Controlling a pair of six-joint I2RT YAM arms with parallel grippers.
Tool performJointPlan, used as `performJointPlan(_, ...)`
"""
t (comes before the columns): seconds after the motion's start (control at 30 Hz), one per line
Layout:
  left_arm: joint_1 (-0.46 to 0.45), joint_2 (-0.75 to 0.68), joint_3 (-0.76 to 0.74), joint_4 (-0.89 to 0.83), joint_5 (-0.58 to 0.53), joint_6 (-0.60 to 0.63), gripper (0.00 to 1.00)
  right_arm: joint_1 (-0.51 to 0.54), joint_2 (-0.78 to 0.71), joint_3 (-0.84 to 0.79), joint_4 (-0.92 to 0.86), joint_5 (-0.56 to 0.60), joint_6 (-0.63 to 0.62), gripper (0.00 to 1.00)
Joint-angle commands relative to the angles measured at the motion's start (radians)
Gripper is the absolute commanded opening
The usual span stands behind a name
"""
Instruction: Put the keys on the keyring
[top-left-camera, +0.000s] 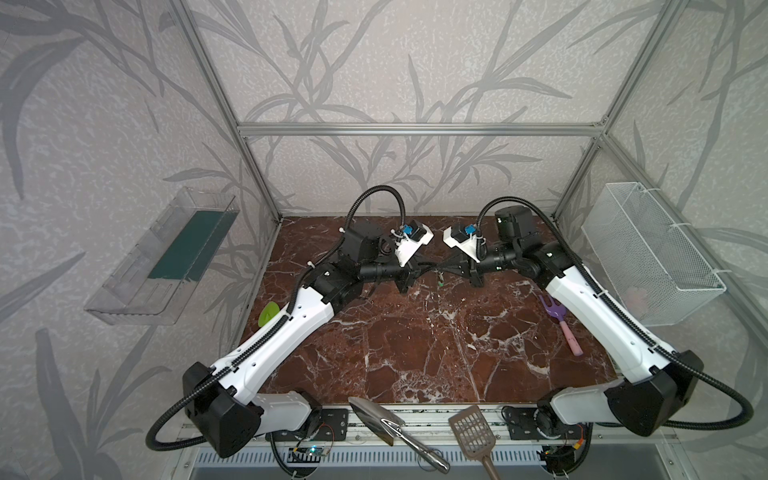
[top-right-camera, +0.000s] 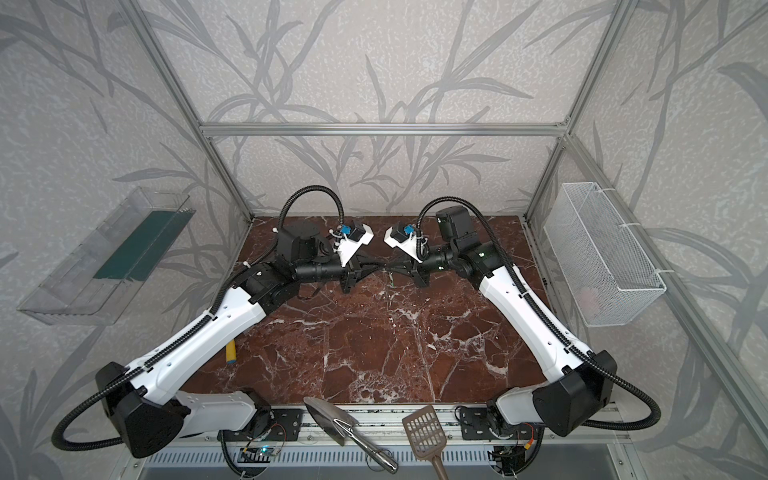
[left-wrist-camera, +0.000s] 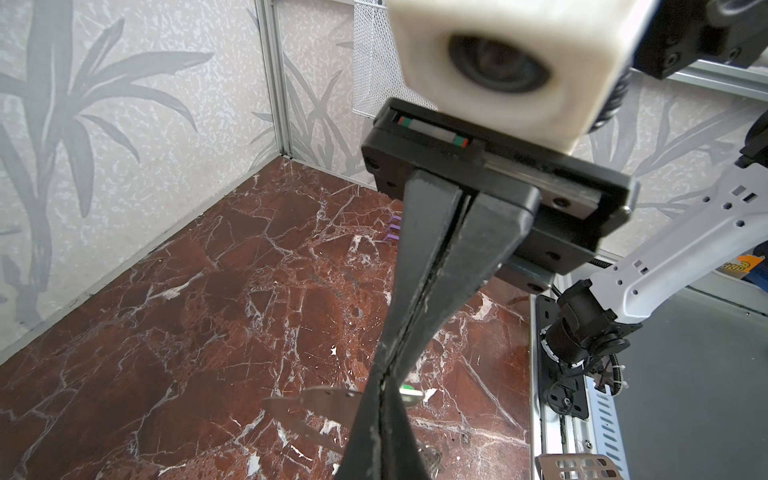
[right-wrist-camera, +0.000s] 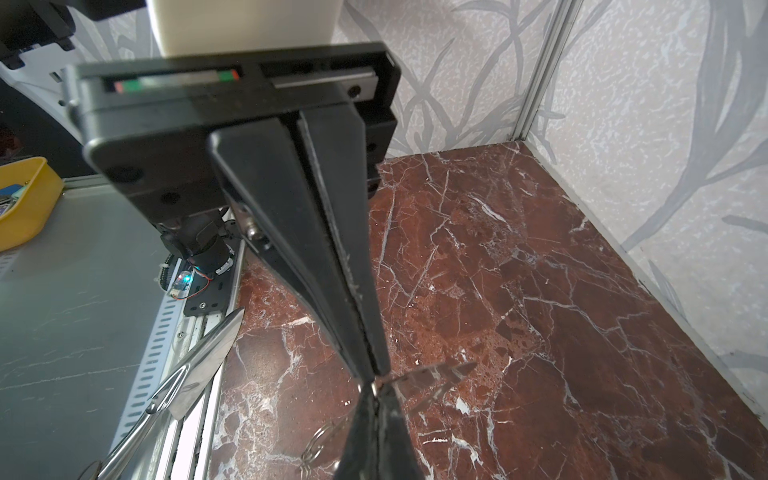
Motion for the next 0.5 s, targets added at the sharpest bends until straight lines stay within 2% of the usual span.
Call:
performJointPlan(0.0, -0.004, 0.003, -0.007, 0.069, -0.033, -0.016, 0.00, 0.001, -0.046, -0.023, 0.098, -0.012, 0.059, 0.00)
performJointPlan(0.1, -0.004, -0.012, -0.043, 0.153, -0.044, -0.042, 0.00, 0.000, -0.052, -0.041, 0.130, -0.009, 0.089, 0.00)
performJointPlan(0.3, -0.003, -0.033, -0.104, 0.313, -0.060, -0.091, 0.00, 0.001, -0.054, -0.061, 0.160, -0.009, 0.119, 0.13)
performJointPlan(0.47, -0.003, -0.057, -0.131, 0.372, -0.082, -0.099, 0.00, 0.001, -0.055, -0.068, 0.160, 0.003, 0.122, 0.20)
